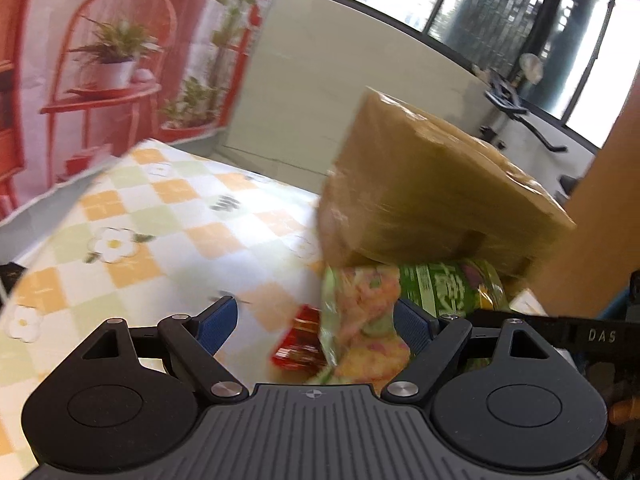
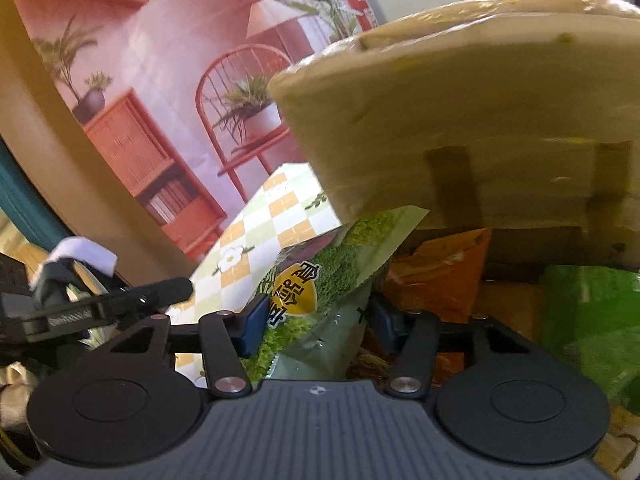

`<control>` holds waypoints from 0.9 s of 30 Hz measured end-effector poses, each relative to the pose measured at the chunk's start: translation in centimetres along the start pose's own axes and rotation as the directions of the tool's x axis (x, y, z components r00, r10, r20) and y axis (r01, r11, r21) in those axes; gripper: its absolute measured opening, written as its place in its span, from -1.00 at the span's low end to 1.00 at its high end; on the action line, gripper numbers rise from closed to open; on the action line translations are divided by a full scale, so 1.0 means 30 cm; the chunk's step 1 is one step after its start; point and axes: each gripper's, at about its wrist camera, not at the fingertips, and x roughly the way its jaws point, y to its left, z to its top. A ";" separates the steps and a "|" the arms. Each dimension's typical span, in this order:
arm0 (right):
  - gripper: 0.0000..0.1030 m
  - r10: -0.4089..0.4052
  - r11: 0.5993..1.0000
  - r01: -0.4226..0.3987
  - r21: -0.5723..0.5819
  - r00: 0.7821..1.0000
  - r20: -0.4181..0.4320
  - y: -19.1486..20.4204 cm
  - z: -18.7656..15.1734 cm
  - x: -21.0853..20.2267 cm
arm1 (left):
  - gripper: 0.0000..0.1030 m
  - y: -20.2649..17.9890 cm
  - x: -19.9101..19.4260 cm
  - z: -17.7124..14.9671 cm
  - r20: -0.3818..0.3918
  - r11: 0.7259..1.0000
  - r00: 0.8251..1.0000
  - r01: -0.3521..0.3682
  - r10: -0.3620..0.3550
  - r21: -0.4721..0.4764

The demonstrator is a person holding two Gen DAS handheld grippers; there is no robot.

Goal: Organize snacks
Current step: 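Grasp the green vegetable chip bag with the left tool while the right grasps a green bag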

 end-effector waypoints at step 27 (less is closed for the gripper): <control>0.08 -0.039 0.995 0.033 0.095 0.998 0.059 -0.219 -0.052 -0.117 | 0.51 -0.196 0.213 -0.078 -0.149 0.980 0.969 0.200 -0.199 -0.007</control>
